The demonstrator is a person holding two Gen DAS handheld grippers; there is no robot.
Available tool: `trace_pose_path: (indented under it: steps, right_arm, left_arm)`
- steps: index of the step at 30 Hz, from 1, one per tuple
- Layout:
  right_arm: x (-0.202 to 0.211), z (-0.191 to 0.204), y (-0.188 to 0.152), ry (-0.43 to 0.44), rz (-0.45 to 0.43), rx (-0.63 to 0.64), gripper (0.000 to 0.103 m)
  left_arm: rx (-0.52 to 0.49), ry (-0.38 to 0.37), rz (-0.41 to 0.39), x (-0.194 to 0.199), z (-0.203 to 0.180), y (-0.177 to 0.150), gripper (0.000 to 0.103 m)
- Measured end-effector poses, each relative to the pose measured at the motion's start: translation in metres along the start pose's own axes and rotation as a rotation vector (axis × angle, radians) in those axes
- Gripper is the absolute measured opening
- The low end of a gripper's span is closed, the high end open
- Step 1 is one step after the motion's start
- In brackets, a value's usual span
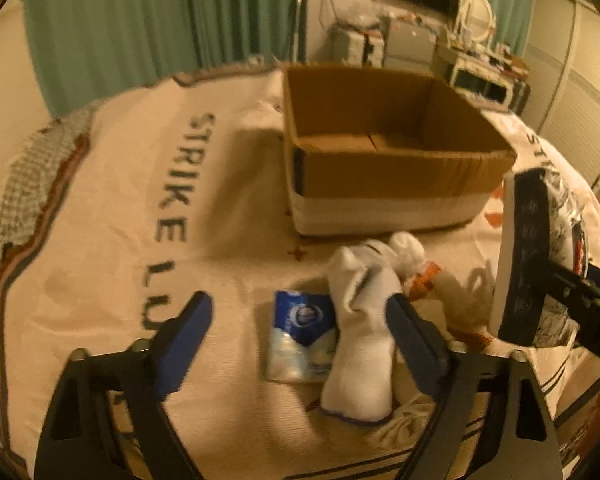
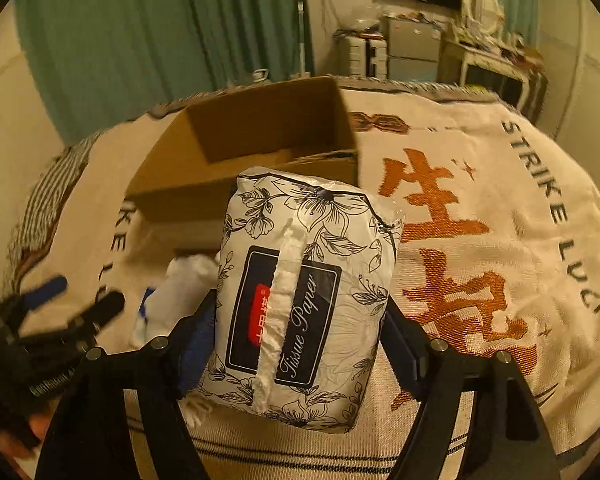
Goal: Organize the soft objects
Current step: 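Close the right gripper on the floral tissue pack while the left grasps the white sock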
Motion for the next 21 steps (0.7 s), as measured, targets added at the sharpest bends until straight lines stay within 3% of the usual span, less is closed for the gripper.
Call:
trace_pose_path:
  steps: [7, 12, 13, 15, 17, 21]
  right_arm:
    - [-0.016, -0.009, 0.002, 0.005, 0.025, -0.032, 0.075]
    - [-0.024, -0.008, 0.004, 0.000, 0.022, -0.006, 0.075]
    - [-0.025, -0.008, 0.005, 0.001, 0.023, -0.008, 0.075]
    - [-0.027, -0.008, 0.005, 0.004, 0.023, -0.008, 0.075]
    - [-0.027, -0.009, 0.005, 0.003, 0.022, -0.006, 0.075]
    - [-0.024, -0.011, 0.004, 0.001, 0.021, -0.002, 0.074]
  left_arm:
    - [0.037, -0.117, 0.091, -0.036, -0.018, -0.002, 0.083]
    - [0.021, -0.110, 0.109, -0.045, -0.027, -0.002, 0.082]
    - [0.023, -0.116, 0.110, -0.046, -0.029, -0.002, 0.077]
    - [0.025, -0.162, 0.122, -0.048, -0.035, -0.004, 0.057]
    - [0.020, -0.190, 0.122, -0.045, -0.040, -0.004, 0.047]
    - [-0.027, -0.180, 0.115, -0.034, -0.043, -0.005, 0.039]
Point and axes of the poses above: each gripper's, at about its wrist camera, not at the fingertips, and x roughly against the way its jaws point, z to its left, y to its top, the point moved 8 cm from there along -x, roughly the way its jaws point, and after that the axes turned 8 degrees about -x, right-handed, at the moved point
